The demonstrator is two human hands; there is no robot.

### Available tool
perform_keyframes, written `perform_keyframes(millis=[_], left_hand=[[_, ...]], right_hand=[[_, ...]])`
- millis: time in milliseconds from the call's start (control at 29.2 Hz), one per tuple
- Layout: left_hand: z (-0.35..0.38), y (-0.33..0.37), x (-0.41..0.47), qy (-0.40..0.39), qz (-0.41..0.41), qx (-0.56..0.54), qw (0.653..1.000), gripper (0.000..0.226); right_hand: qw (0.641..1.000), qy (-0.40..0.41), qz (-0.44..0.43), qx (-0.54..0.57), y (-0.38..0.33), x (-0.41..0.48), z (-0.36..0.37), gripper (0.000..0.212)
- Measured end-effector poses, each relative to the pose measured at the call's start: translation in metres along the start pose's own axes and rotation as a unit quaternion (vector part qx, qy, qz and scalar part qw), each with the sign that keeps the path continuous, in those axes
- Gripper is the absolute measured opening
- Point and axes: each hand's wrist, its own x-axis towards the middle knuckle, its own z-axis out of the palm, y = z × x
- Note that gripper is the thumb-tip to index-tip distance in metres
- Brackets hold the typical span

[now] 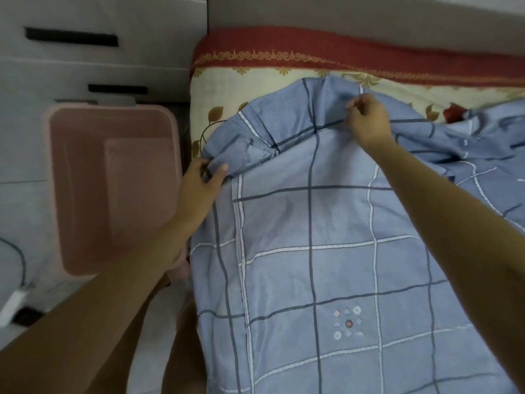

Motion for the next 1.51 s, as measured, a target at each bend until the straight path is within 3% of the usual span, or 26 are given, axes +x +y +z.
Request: perform_keyframes(millis=[69, 137, 240, 343, 411, 514, 548, 617, 720, 754, 857, 960, 1028, 1097, 1165, 1268, 1337, 1440, 1508], left_hand=[[-0.001, -0.001, -0.001, -0.009, 0.025, 0.02, 0.999, 0.041], [0.0, 0.0, 0.002, -0.012, 0.055, 0.03, 0.998, 0.049], [0.007, 0.009, 0.005, 0.005, 0.1, 0.081, 0.992, 0.058], [0.014, 0.021, 0.007, 0.066, 0.086, 0.136, 0.985, 0.035], [0.015, 0.03, 0.009, 0.095, 0.074, 0.12, 0.985, 0.012], [0.01, 0.037, 0.016, 0.156, 0.023, 0.09, 0.983, 0.016], [0.007, 0.035, 0.019, 0.168, 0.0, 0.062, 0.984, 0.02], [0.002, 0.022, 0.026, 0.179, -0.03, 0.041, 0.982, 0.024], [-0.008, 0.01, 0.036, 0.179, -0.049, 0.058, 0.981, 0.02], [-0.01, 0.011, 0.039, 0.174, -0.049, 0.055, 0.982, 0.023], [-0.01, 0.019, 0.042, 0.146, -0.054, 0.042, 0.987, 0.028], [-0.004, 0.018, 0.044, 0.125, -0.055, -0.018, 0.99, 0.015], [-0.001, 0.018, 0.047, 0.069, -0.044, -0.006, 0.997, 0.023], [0.003, 0.019, 0.051, 0.057, 0.002, 0.029, 0.998, 0.024], [0.01, 0.027, 0.05, 0.079, 0.054, 0.038, 0.995, 0.022], [0.018, 0.038, 0.048, 0.079, 0.102, 0.046, 0.991, 0.012], [0.016, 0.042, 0.047, 0.119, 0.118, 0.064, 0.984, 0.014], [0.001, 0.041, 0.05, 0.194, 0.083, 0.037, 0.977, 0.011], [-0.011, 0.033, 0.056, 0.199, 0.036, 0.032, 0.979, 0.018]], right_hand=[[0.993, -0.117, 0.031, -0.001, 0.0, -0.002, 0.013, 0.027], [0.969, -0.223, 0.006, -0.103, 0.004, -0.013, 0.024, 0.029], [0.968, -0.209, -0.053, -0.127, 0.005, -0.032, 0.026, 0.031], [0.985, -0.172, -0.021, -0.002, 0.002, -0.05, 0.015, 0.05], [0.969, -0.244, 0.036, -0.008, 0.007, -0.059, 0.008, 0.053], [0.92, -0.37, 0.057, -0.116, 0.03, -0.064, 0.008, 0.023], [0.917, -0.369, 0.036, -0.151, 0.038, -0.062, 0.008, 0.026], [0.921, -0.349, -0.002, -0.171, 0.044, -0.056, 0.007, 0.065], [0.909, -0.406, 0.008, -0.096, 0.034, -0.048, -0.002, 0.086], [0.904, -0.419, 0.005, -0.08, 0.029, -0.047, -0.007, 0.08], [0.905, -0.422, 0.01, -0.042, 0.022, -0.041, -0.017, 0.034], [0.884, -0.459, -0.023, -0.091, 0.014, -0.028, -0.029, 0.009], [0.901, -0.415, -0.037, -0.116, 0.008, -0.013, -0.035, 0.02], [0.945, -0.278, -0.083, -0.149, 0.007, 0.009, -0.038, 0.022], [0.949, -0.169, -0.127, -0.234, 0.004, 0.03, -0.039, 0.013], [0.945, -0.135, -0.119, -0.273, 0.003, 0.052, -0.03, 0.01], [0.949, -0.115, -0.093, -0.278, 0.003, 0.059, -0.019, 0.016], [0.959, -0.096, -0.1, -0.247, 0.0, 0.06, 0.001, 0.015], [0.971, -0.052, -0.117, -0.201, -0.002, 0.053, 0.013, 0.016]])
